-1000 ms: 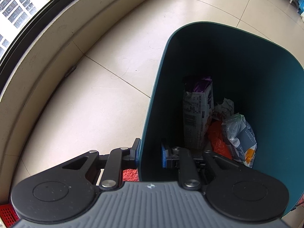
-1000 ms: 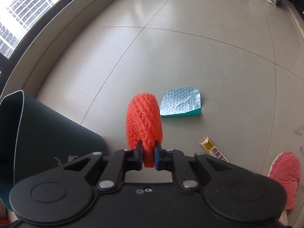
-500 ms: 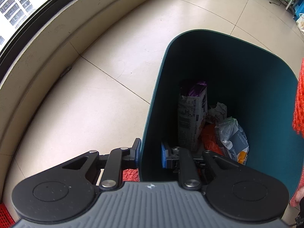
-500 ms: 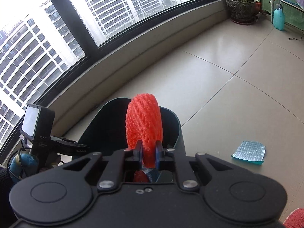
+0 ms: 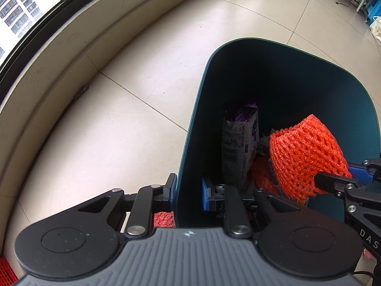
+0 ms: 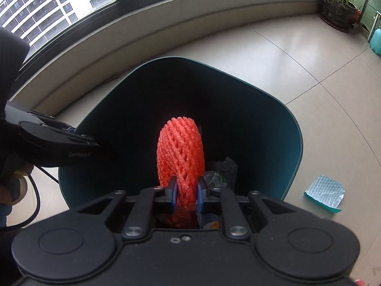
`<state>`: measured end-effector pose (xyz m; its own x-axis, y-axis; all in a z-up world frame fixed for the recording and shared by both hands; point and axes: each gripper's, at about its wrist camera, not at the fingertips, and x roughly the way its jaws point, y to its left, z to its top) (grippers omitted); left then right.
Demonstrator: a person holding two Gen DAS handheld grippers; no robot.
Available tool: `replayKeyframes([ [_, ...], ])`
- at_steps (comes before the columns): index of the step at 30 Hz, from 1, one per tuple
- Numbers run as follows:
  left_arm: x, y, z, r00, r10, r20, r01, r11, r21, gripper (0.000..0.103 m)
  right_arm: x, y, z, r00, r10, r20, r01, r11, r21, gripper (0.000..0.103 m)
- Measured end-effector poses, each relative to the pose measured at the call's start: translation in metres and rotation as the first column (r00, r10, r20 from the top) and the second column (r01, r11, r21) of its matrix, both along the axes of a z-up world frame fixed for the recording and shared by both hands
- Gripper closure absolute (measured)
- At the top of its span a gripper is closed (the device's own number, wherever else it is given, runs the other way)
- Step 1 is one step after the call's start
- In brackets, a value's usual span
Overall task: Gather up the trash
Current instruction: 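Carry the orange foam net into the bin and open the right gripper, then move the right gripper to the yellow snack stick packet and grasp it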
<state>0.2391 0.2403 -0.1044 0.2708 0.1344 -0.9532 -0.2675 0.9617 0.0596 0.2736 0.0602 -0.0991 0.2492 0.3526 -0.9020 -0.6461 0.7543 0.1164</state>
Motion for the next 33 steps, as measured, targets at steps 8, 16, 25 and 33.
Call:
replayKeyframes([
  [8, 0.000, -0.001, 0.000, 1.000, 0.000, 0.000, 0.000, 1.000, 0.001, 0.083, 0.002, 0.006, -0.008, 0.999, 0.010, -0.031, -0.010, 1.000, -0.011, 0.075],
  [16, -0.001, -0.001, 0.001, 1.000, -0.003, 0.002, 0.003, 1.000, 0.004, 0.083, -0.012, -0.005, 0.006, 1.000, 0.024, -0.003, -0.024, 0.998, 0.052, 0.039],
  [25, -0.001, -0.003, 0.001, 1.000, -0.005, 0.001, 0.005, 1.000, 0.011, 0.083, -0.011, -0.026, 0.027, 1.000, 0.001, -0.003, 0.000, 0.991, 0.133, 0.031],
  [33, 0.000, -0.004, -0.002, 1.000, -0.003, -0.004, 0.003, 1.000, 0.019, 0.083, 0.010, -0.121, 0.047, 0.973, -0.227, 0.048, 0.211, 0.952, 0.222, 0.023],
])
